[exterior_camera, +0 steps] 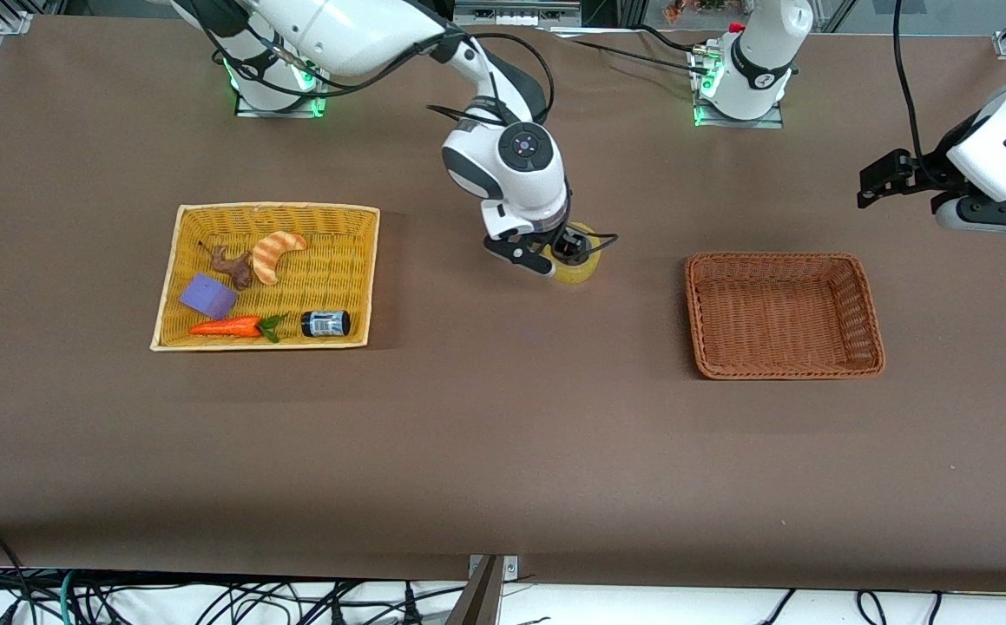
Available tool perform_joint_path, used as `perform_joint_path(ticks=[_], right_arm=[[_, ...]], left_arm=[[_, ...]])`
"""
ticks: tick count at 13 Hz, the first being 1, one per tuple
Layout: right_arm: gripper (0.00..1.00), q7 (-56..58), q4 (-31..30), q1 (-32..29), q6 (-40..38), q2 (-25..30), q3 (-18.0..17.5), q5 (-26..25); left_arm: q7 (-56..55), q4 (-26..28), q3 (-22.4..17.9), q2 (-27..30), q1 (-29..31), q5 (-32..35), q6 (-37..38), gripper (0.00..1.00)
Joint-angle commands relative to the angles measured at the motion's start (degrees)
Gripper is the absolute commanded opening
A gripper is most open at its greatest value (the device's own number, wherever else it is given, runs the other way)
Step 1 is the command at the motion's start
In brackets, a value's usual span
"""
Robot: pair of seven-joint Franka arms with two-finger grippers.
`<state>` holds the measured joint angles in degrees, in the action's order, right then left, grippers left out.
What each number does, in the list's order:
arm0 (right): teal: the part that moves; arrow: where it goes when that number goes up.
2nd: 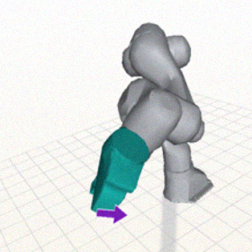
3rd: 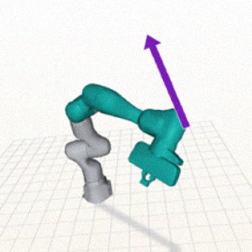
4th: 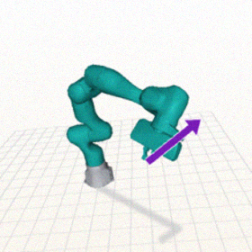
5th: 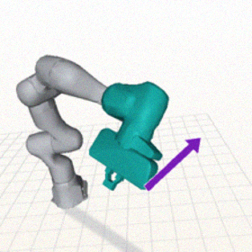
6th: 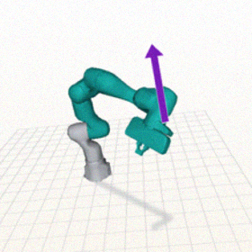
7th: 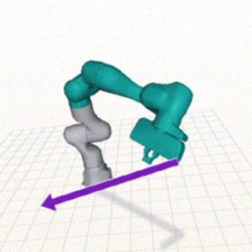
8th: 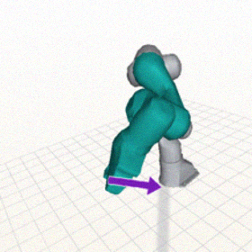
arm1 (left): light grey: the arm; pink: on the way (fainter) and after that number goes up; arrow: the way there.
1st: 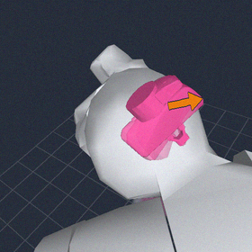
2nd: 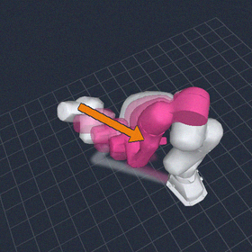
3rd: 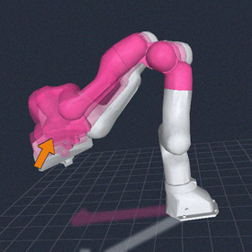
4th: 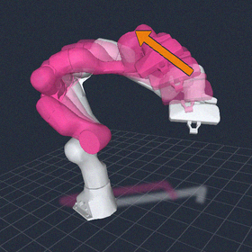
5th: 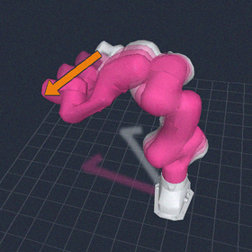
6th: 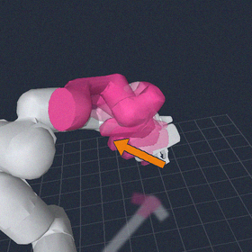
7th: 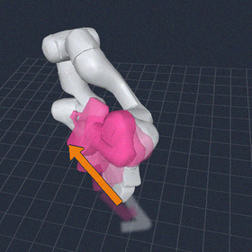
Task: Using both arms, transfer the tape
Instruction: 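Set the tape roll on the table while the left gripper reaches over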
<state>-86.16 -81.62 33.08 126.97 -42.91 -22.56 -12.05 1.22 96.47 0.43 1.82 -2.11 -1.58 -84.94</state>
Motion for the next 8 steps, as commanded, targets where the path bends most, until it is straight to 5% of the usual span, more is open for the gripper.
perform_joint_path(ticks=[1,3,8], right_arm=[[1.0,8.8,-2.5,-5.8,-8.6,8.8,-0.6,5.6],[1.0,20.5,-5.1,-11.4,-14.1,15.0,-0.5,10.6],[1.0,52.8,-12.2,-26.5,-29.8,31.6,-0.2,13.4]], left_arm=[[1.2,0.7,0.2,-0.8,-0.1,-5.0,3.6,1.0],[0.4,0.7,3.7,-3.0,-0.3,-5.9,2.1,1.0],[-5.8,1.7,16.8,-12.5,-0.3,-6.0,-5.6,1.0]])
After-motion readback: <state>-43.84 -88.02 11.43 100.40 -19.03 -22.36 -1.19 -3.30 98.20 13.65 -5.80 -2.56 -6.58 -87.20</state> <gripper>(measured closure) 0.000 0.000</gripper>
